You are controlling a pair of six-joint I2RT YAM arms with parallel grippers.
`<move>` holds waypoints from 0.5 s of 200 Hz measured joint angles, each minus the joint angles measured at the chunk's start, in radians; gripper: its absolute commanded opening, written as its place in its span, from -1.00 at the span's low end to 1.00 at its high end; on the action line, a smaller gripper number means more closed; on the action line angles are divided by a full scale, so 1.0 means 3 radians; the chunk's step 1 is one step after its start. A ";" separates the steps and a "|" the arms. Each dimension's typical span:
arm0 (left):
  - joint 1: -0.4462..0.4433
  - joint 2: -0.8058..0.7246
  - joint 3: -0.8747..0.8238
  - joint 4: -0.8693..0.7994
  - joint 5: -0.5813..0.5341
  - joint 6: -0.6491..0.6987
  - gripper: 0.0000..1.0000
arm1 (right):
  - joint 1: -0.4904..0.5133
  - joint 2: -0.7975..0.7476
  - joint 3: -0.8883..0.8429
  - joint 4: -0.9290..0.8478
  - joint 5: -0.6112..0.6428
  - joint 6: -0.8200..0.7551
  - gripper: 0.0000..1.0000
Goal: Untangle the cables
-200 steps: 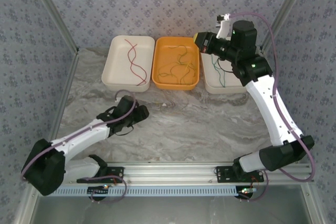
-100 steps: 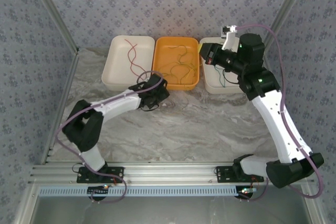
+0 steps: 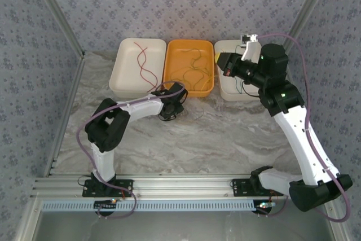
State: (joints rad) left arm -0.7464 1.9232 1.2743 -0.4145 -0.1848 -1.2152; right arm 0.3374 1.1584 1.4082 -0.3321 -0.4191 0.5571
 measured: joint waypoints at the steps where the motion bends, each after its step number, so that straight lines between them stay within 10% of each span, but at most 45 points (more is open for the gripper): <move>1: 0.0000 0.0003 0.0000 0.0001 -0.0001 -0.0006 -0.41 | 0.0000 -0.0001 -0.0003 0.0000 -0.0001 0.0001 -1.00; 21: 0.0000 0.0045 0.0000 0.0037 -0.0024 0.0000 -1.00 | 0.0000 -0.0037 -0.0055 0.0000 0.0000 0.0008 -1.00; 100: 0.0017 -0.1054 -0.0767 -0.0121 -0.0802 -0.0010 -1.00 | -0.0554 -0.0722 -0.0211 -0.0294 0.0070 -0.0028 -1.00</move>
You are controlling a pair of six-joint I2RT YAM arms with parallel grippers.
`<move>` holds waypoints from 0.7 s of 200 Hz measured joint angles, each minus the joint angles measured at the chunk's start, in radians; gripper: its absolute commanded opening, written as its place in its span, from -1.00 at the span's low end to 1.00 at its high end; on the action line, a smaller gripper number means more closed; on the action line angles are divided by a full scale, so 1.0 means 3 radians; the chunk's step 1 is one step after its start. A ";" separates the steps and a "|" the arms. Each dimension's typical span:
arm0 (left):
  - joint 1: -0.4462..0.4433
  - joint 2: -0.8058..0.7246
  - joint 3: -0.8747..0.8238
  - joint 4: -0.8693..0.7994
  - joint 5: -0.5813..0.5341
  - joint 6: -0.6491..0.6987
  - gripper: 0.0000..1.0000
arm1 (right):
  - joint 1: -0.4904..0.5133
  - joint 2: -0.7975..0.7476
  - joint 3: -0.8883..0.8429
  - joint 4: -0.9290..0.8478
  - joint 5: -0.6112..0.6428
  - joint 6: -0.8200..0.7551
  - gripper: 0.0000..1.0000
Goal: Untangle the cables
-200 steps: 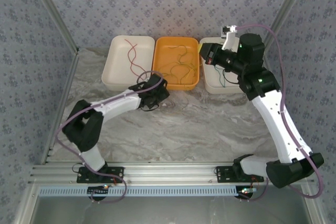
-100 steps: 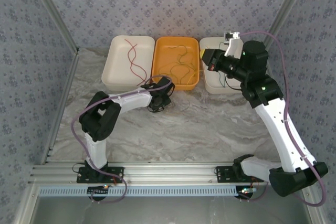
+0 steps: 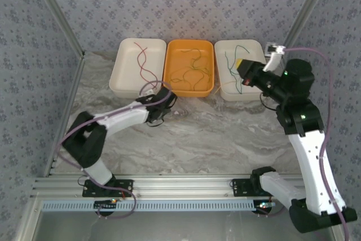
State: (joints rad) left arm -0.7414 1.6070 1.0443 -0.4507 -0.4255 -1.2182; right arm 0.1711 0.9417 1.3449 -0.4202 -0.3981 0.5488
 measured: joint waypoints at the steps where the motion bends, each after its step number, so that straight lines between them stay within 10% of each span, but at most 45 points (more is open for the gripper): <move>1: 0.0000 -0.0037 -0.0019 -0.0005 -0.0018 -0.0003 -1.00 | -0.0023 -0.0011 0.0004 -0.0001 -0.0004 0.0000 -1.00; 44: 0.0051 -0.0872 -0.0693 -0.0112 -0.0356 -0.0048 -1.00 | -0.0621 -0.0033 0.0249 0.0005 -0.0150 0.0106 -1.00; 140: -0.0094 -0.1395 -0.1335 -0.0184 -0.0354 -0.0160 -1.00 | -0.0669 0.0640 0.0776 0.0441 -0.0206 0.0395 -1.00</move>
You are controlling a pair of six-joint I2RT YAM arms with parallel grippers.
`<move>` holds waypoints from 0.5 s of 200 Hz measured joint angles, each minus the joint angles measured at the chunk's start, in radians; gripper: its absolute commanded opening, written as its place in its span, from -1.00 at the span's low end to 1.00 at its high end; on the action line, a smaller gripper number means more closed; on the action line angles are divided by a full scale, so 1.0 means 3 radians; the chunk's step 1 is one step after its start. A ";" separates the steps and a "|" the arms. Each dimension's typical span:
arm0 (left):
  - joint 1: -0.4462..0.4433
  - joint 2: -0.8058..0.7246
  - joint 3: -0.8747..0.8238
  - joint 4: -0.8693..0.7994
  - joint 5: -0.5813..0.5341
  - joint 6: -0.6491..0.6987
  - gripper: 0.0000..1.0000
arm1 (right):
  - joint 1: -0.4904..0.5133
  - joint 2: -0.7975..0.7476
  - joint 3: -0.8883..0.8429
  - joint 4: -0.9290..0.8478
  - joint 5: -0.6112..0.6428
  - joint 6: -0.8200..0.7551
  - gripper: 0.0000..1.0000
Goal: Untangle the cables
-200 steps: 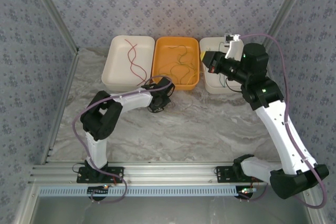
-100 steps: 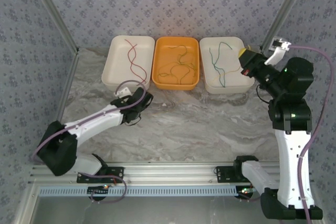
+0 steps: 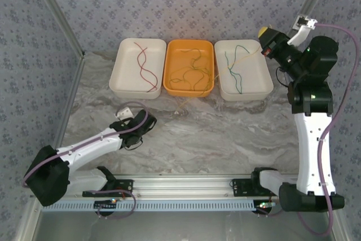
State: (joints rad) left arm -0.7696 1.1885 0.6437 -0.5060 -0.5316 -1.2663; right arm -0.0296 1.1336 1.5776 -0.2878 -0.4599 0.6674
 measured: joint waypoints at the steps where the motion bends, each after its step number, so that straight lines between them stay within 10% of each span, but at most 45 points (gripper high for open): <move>1: -0.0006 -0.0001 -0.0003 0.0000 0.0001 0.0000 -1.00 | 0.0000 0.0003 0.0003 0.0005 0.0000 0.0001 -1.00; 100: -0.0193 -0.0014 0.0889 0.0646 0.0534 0.0668 -1.00 | 0.0841 0.1349 0.0927 0.0739 -0.0167 0.0062 -1.00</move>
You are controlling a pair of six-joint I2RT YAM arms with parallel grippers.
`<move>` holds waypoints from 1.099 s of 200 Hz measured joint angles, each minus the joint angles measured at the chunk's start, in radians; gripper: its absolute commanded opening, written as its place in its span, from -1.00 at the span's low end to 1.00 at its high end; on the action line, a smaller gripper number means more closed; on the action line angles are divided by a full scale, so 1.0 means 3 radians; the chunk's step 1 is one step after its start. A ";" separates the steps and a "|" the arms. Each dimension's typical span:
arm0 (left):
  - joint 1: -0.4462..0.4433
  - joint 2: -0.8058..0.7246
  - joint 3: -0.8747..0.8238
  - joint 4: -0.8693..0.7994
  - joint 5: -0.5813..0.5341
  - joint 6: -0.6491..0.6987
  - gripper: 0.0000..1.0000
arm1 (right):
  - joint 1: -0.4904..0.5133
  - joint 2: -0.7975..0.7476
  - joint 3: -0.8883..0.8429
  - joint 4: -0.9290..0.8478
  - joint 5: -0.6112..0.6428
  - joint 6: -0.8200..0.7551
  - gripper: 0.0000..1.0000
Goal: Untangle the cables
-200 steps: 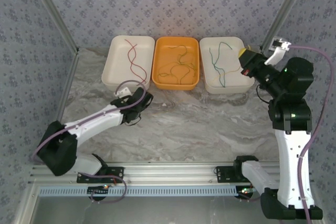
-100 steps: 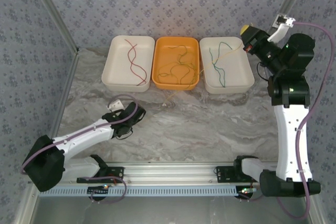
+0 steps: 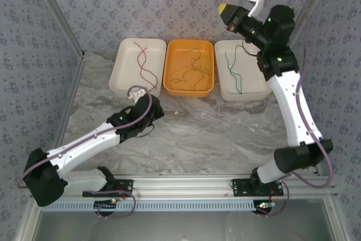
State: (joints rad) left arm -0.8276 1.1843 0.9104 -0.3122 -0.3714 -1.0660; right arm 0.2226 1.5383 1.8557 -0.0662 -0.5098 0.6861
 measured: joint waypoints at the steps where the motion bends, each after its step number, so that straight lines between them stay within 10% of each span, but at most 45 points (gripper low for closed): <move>1: 0.0008 0.0010 0.0031 0.0010 0.0006 0.0009 -1.00 | 0.0003 0.0025 0.0017 0.0010 -0.0001 0.0001 -1.00; 132: 0.0894 0.2299 0.2024 0.0655 0.0961 0.0268 -1.00 | -0.0052 0.3166 0.2855 0.0431 0.0058 0.0116 -1.00; 220: 0.0926 0.2959 0.2143 0.0704 0.1124 0.0237 -1.00 | 0.0027 0.3749 0.2295 0.0430 0.0231 0.0156 -1.00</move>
State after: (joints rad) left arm -0.5499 2.0720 1.5532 -0.1009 -0.0341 -0.9951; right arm 0.2306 2.6629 2.5443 0.0628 -0.4404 0.7330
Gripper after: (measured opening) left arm 0.061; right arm 0.065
